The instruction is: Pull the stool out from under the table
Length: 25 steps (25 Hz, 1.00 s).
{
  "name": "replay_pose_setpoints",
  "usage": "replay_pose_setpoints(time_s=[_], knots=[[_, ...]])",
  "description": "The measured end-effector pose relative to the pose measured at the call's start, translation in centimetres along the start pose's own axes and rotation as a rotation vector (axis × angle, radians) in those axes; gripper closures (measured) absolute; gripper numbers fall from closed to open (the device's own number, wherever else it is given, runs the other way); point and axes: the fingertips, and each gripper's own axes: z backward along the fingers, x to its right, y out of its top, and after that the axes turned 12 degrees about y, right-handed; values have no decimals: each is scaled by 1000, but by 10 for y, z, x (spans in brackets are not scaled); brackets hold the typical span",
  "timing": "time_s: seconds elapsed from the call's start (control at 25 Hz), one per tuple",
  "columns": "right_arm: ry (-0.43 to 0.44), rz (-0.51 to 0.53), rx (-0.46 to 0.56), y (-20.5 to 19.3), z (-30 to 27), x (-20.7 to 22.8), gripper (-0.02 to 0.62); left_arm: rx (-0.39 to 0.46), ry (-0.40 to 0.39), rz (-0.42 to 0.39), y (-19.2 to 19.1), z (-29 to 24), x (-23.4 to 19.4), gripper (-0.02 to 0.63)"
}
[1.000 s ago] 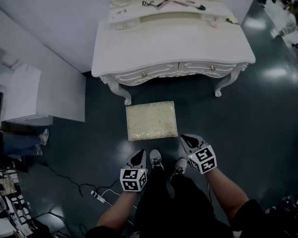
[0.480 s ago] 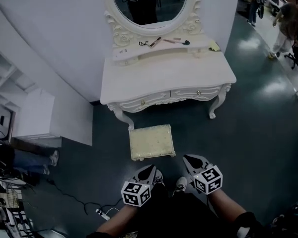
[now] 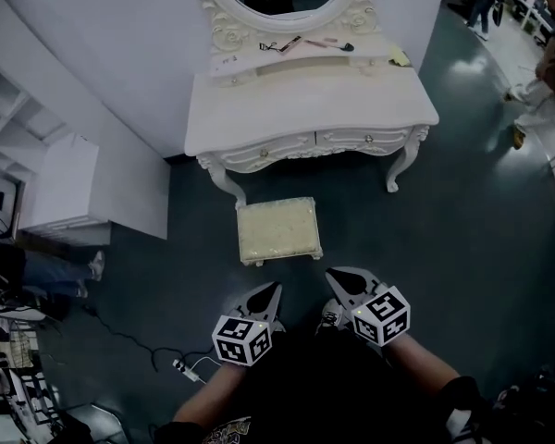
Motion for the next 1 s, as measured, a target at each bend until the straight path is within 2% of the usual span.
replay_pose_setpoints(time_s=[0.16, 0.32, 0.64, 1.0], knots=[[29, 14, -9, 8, -18, -36, 568, 26, -21, 2, 11, 19, -20, 598], [21, 4, -3, 13, -46, -70, 568, 33, -61, -7, 17, 43, -47, 598], [-40, -16, -17, -4, -91, -118, 568, 4, -110, 2, -8, 79, -100, 598], [-79, -70, -7, -28, -119, -155, 568, -20, -165, -55, -27, 106, -128, 598]])
